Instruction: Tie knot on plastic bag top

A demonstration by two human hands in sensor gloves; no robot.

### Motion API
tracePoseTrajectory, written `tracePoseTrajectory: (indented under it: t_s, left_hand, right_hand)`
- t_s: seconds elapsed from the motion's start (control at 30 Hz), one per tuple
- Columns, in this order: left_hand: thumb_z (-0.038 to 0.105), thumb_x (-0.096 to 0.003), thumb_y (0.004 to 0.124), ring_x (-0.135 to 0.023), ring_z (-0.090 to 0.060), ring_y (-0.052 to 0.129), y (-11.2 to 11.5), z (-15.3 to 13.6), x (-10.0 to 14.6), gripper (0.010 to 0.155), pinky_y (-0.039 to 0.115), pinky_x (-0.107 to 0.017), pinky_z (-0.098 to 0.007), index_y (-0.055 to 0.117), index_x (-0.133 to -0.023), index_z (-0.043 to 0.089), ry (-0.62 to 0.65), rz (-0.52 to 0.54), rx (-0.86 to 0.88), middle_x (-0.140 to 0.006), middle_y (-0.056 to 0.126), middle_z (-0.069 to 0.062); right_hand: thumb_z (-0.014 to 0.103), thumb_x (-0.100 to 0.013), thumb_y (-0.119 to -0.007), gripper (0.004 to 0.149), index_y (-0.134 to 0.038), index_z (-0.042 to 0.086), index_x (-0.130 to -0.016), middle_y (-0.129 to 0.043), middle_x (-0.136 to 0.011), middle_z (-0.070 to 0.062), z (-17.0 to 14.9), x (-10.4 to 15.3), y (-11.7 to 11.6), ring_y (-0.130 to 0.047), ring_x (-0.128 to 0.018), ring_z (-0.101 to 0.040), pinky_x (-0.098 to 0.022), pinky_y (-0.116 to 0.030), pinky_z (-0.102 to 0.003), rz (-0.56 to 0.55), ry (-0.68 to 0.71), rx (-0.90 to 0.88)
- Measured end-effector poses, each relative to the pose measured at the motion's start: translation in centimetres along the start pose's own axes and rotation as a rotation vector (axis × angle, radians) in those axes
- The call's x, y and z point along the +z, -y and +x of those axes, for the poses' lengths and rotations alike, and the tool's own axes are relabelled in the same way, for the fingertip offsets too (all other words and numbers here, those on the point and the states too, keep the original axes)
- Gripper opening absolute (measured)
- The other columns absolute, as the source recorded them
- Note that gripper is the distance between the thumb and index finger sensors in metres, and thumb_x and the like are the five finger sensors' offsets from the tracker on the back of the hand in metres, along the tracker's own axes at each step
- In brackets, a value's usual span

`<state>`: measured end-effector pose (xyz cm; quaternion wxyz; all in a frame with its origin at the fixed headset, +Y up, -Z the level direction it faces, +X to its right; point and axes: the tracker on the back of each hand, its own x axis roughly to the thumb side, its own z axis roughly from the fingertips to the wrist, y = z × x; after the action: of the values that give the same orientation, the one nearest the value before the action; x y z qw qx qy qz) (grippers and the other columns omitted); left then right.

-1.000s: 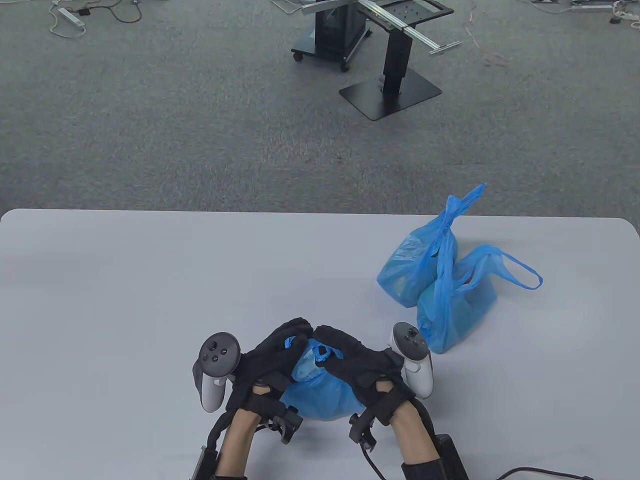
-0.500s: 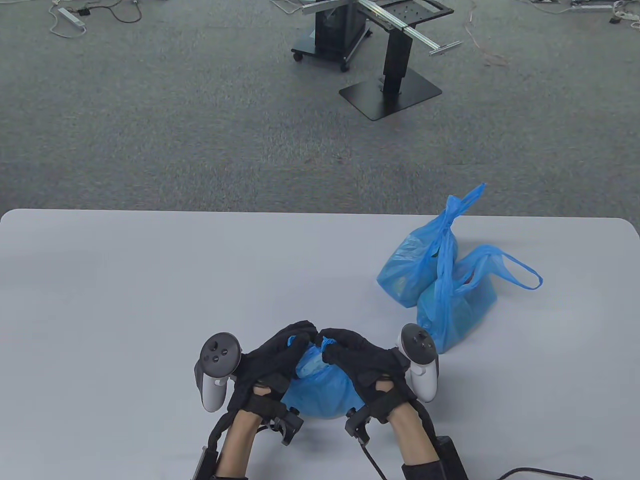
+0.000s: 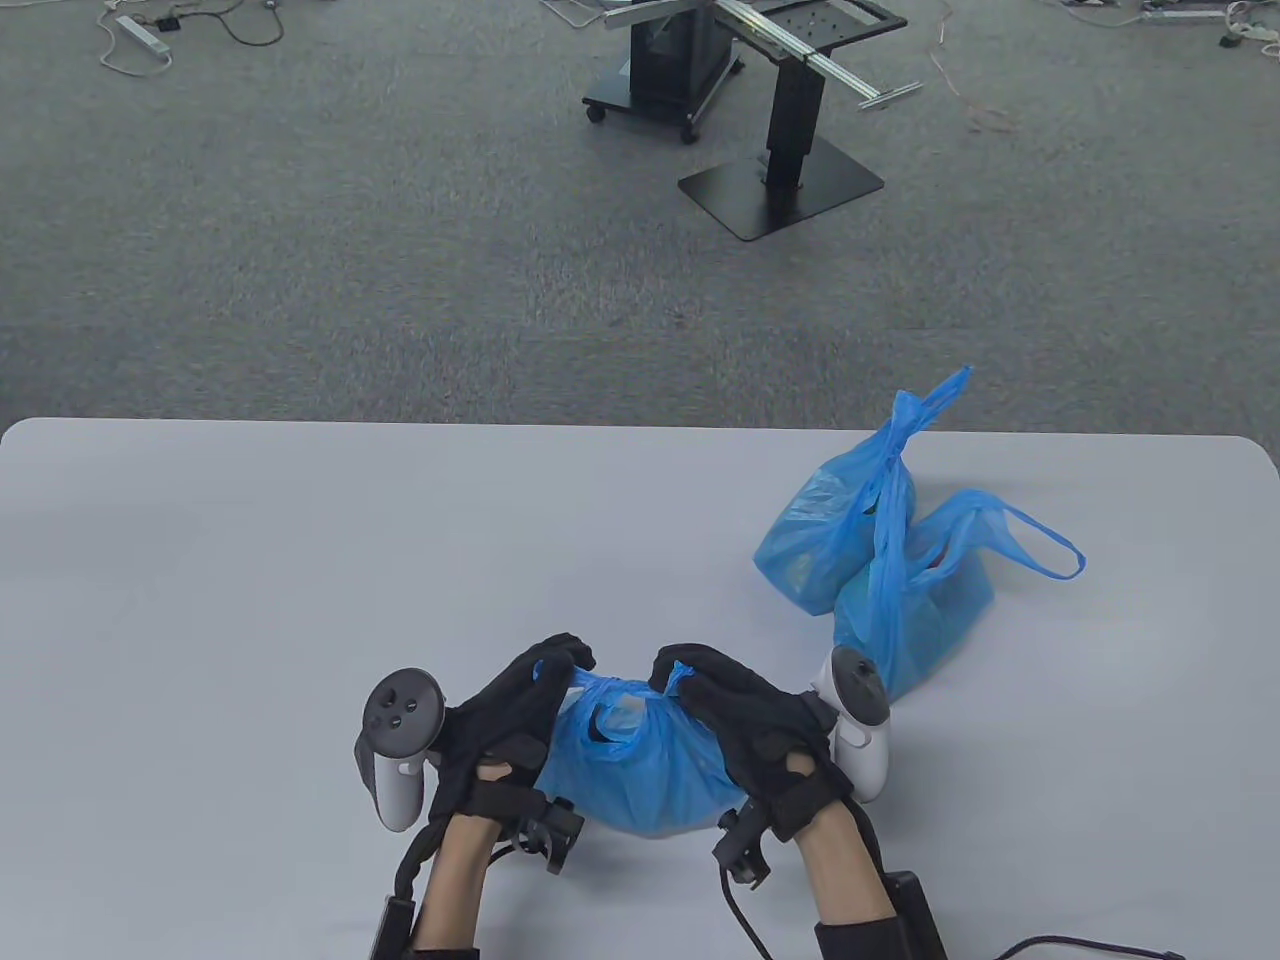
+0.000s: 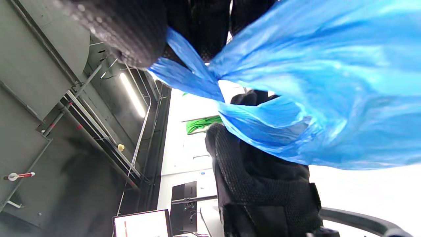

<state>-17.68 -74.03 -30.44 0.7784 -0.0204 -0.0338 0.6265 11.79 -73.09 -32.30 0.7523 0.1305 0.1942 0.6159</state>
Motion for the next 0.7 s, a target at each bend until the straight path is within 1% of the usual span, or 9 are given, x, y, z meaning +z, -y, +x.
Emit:
tracePoseTrajectory:
  t_s: [0.13, 0.2, 0.27, 0.33, 0.4, 0.43, 0.53, 0.6, 0.7]
  left_hand:
    - [0.053, -0.0538, 0.073, -0.103, -0.033, 0.077, -0.7, -0.2, 0.1, 0.052, 0.055, -0.077, -0.062, 0.092, -0.091, 0.022, -0.013, 0.036, -0.091, -0.106, 0.08, 0.001]
    - [0.052, -0.0538, 0.074, -0.103, -0.033, 0.078, -1.0, -0.1, 0.1, 0.052, 0.056, -0.077, -0.061, 0.092, -0.091, 0.022, -0.011, 0.063, -0.139, -0.106, 0.081, 0.001]
    - [0.052, -0.0535, 0.074, -0.102, -0.033, 0.078, -1.3, -0.1, 0.1, 0.051, 0.055, -0.077, -0.062, 0.092, -0.091, 0.021, -0.01, 0.08, -0.189, -0.106, 0.081, 0.0]
    - [0.052, -0.0532, 0.074, -0.1, -0.033, 0.082, -1.5, 0.0, 0.2, 0.051, 0.06, -0.075, -0.061, 0.093, -0.09, 0.021, -0.005, 0.103, -0.269, -0.104, 0.082, 0.0]
    - [0.051, -0.0528, 0.075, -0.097, -0.033, 0.085, -1.6, 0.1, 0.3, 0.051, 0.064, -0.073, -0.061, 0.094, -0.089, 0.02, 0.001, 0.138, -0.361, -0.103, 0.084, -0.001]
    - [0.051, -0.0527, 0.075, -0.096, -0.034, 0.086, -1.8, 0.2, 0.4, 0.051, 0.065, -0.072, -0.061, 0.094, -0.088, 0.02, 0.007, 0.168, -0.454, -0.102, 0.085, -0.001]
    - [0.051, -0.0522, 0.074, -0.094, -0.032, 0.089, -2.0, 0.3, 0.5, 0.051, 0.068, -0.071, -0.059, 0.095, -0.087, 0.021, 0.012, 0.208, -0.642, -0.101, 0.087, 0.0]
    - [0.052, -0.0518, 0.074, -0.094, -0.032, 0.09, -2.2, 0.0, 0.5, 0.051, 0.069, -0.071, -0.059, 0.096, -0.086, 0.022, 0.005, 0.218, -0.71, -0.1, 0.087, 0.0]
    - [0.052, -0.0516, 0.074, -0.094, -0.032, 0.09, -2.7, -0.9, 0.5, 0.051, 0.069, -0.07, -0.058, 0.096, -0.086, 0.022, -0.027, 0.215, -0.743, -0.1, 0.088, 0.0]
  right_hand:
    - [0.044, -0.049, -0.077, 0.043, -0.084, 0.018, -0.083, -0.068, -0.101, -0.002, -0.3, 0.0, 0.9, -0.057, -0.099, -0.038, -0.077, -0.039, -0.064, -0.013, -0.034, 0.012]
    - [0.046, -0.049, -0.076, 0.043, -0.086, 0.017, -0.08, -0.071, -0.099, -0.002, -0.5, 0.1, 1.3, -0.062, -0.097, -0.037, -0.077, -0.041, -0.064, -0.029, -0.052, 0.038]
    - [0.046, -0.049, -0.076, 0.043, -0.086, 0.017, -0.08, -0.071, -0.099, -0.002, -0.6, 0.2, 1.8, -0.063, -0.096, -0.036, -0.077, -0.042, -0.063, -0.045, -0.064, 0.04]
    - [0.045, -0.049, -0.077, 0.043, -0.087, 0.016, -0.079, -0.074, -0.097, -0.003, -0.7, 0.2, 2.1, -0.065, -0.095, -0.037, -0.076, -0.043, -0.063, -0.051, -0.073, 0.037]
    - [0.045, -0.049, -0.078, 0.043, -0.089, 0.015, -0.077, -0.075, -0.096, -0.003, -0.7, 0.3, 2.4, -0.067, -0.093, -0.037, -0.076, -0.045, -0.062, -0.062, -0.098, 0.082]
    - [0.045, -0.049, -0.078, 0.043, -0.089, 0.015, -0.076, -0.077, -0.095, -0.003, -0.7, 0.4, 2.8, -0.068, -0.093, -0.037, -0.076, -0.046, -0.062, -0.077, -0.116, 0.128]
    - [0.045, -0.048, -0.079, 0.043, -0.091, 0.013, -0.075, -0.078, -0.094, -0.005, -0.8, 0.6, 3.7, -0.07, -0.091, -0.038, -0.075, -0.047, -0.062, -0.117, -0.146, 0.207]
    - [0.044, -0.048, -0.08, 0.043, -0.092, 0.012, -0.073, -0.08, -0.092, -0.005, -0.8, 0.8, 4.5, -0.071, -0.09, -0.038, -0.075, -0.048, -0.062, -0.156, -0.158, 0.256]
    - [0.044, -0.047, -0.082, 0.042, -0.094, 0.011, -0.07, -0.083, -0.09, -0.005, -0.9, 1.2, 5.8, -0.074, -0.088, -0.038, -0.075, -0.049, -0.062, -0.199, -0.191, 0.349]
